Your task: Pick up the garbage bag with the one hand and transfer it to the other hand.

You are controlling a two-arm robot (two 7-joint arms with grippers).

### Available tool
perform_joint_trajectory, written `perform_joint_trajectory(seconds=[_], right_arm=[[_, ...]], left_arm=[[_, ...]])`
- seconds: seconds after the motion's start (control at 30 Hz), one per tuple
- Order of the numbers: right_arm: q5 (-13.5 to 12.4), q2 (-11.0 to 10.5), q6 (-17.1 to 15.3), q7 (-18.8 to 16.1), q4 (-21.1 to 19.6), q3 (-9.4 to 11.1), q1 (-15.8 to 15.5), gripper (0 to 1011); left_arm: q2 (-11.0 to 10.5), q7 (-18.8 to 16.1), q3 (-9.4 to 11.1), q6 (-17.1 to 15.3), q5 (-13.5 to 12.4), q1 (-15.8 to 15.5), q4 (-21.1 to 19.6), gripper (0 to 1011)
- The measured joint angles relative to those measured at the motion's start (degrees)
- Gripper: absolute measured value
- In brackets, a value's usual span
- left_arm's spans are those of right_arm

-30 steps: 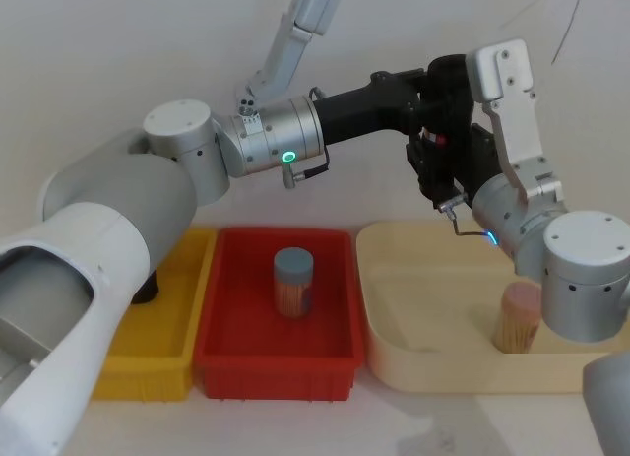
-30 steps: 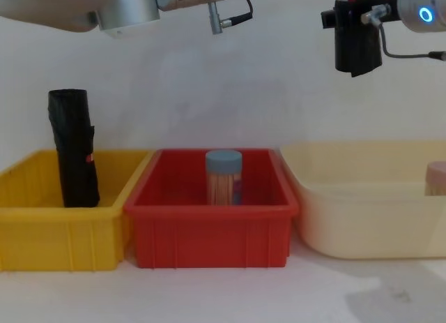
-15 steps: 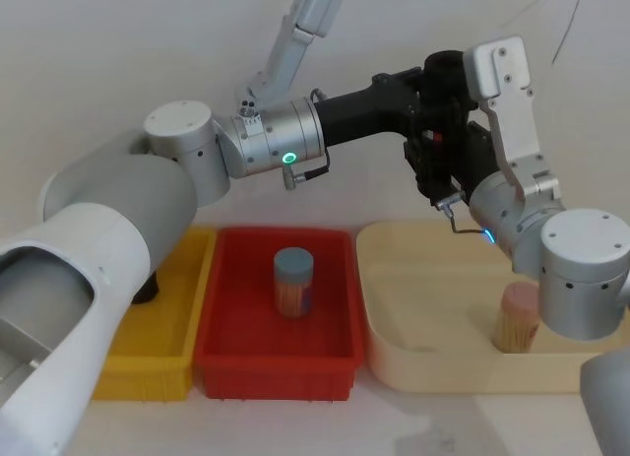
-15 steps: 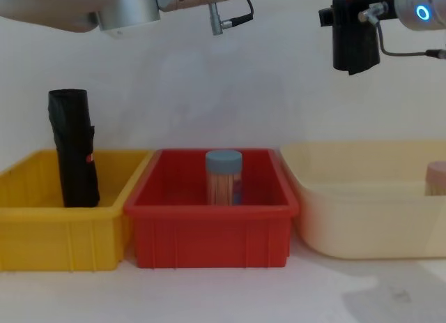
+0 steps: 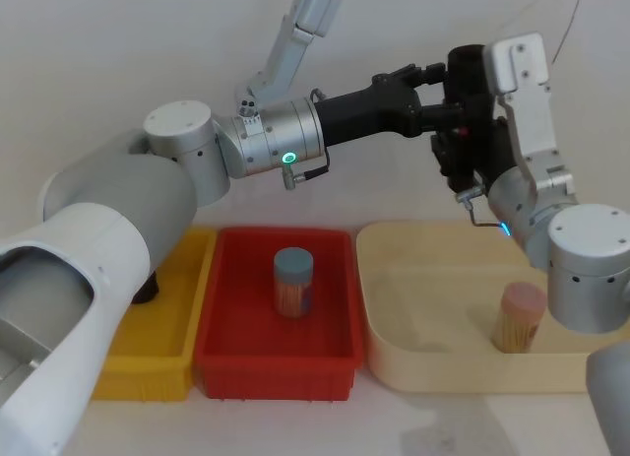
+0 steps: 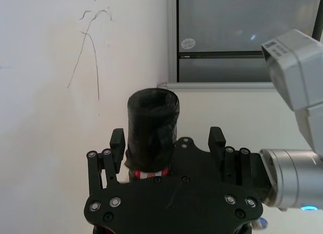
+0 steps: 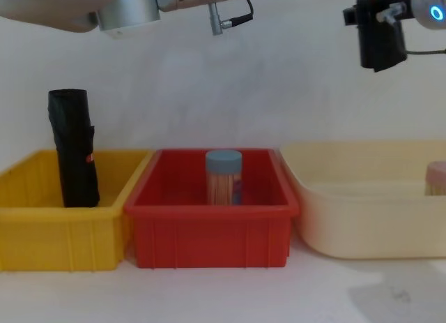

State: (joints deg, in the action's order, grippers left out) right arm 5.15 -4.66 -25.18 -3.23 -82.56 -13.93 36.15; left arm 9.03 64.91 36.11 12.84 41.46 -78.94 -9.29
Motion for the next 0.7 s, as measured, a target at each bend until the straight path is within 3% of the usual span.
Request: perform_joint_trajectory(seconds=[0.3, 0.43, 0.7], right_arm=[[1.7, 0.2, 0.1, 4.0, 1.8, 2.1, 0.7, 518], [2.7, 0.4, 0.4, 6.4, 3.0, 3.4, 1.2, 671], [3.9, 0.5, 1.2, 10.0, 5.3, 5.4, 2.3, 882]], left_arm=[[0.0, 0.0, 0.0, 0.0, 0.0, 0.0, 0.0, 1000], [0.0, 0.0, 0.0, 0.0, 0.0, 0.0, 0.0, 1000], [0.0, 0.0, 0.0, 0.0, 0.0, 0.0, 0.0, 1000]])
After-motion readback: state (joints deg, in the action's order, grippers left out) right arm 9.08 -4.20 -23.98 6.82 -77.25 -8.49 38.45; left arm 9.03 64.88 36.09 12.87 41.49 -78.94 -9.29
